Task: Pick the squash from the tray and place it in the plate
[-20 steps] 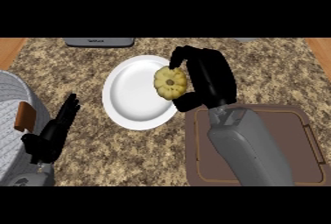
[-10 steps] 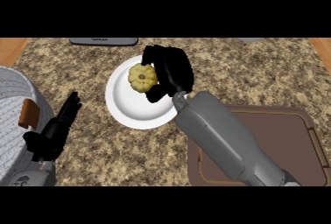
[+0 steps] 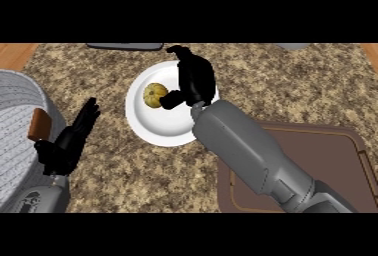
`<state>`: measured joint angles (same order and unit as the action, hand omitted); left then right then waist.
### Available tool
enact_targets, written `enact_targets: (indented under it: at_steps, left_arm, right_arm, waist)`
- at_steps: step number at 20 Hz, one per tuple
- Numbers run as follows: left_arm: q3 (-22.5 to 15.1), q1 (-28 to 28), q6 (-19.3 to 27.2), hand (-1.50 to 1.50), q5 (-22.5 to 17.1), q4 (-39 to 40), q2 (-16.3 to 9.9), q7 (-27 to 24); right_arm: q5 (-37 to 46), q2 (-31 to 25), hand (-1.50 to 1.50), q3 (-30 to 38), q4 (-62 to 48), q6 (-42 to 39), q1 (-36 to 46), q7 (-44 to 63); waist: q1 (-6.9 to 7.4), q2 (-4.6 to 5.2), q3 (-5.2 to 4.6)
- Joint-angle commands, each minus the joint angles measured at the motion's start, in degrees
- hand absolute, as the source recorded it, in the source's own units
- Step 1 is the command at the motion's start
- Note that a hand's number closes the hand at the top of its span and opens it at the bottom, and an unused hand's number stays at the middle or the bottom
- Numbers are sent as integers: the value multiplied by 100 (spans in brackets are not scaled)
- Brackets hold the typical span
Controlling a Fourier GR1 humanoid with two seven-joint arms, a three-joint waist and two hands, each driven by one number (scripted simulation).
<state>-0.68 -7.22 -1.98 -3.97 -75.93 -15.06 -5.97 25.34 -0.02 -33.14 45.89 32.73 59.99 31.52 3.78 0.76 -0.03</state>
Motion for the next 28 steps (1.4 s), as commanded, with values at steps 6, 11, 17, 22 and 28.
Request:
enact_targets:
  at_steps: [6, 11, 17, 22, 28]
  left_arm:
    - [-106, 159, 29, 0, 139, -112, 106, -107]
    - [175, -18, -95, 0, 7, 178, -71, -118]
    - [152, 252, 61, 0, 82, 167, 142, -336]
    - [77, 599, 163, 0, 126, -447, 222, -73]
    - [261, 729, -28, 0, 120, -480, 106, -57]
  right_arm:
    - [-1398, 2, -150, 243, -316, 1492, 43, -919]
    - [-2222, 2, -150, 985, 342, 1486, -611, -1946]
    - [-3183, -580, -150, 2045, 630, 267, -1606, -3733]
    - [-3379, -1123, -150, 2224, 1019, -745, -2537, -4432]
    - [-3350, -1517, -150, 2467, 1136, -1756, -2797, -4754]
  waist:
    - [52, 25, 8]
    - [-245, -14, 11]
    - [-333, -23, 12]
    - [-347, -74, 10]
    - [-360, -80, 4]
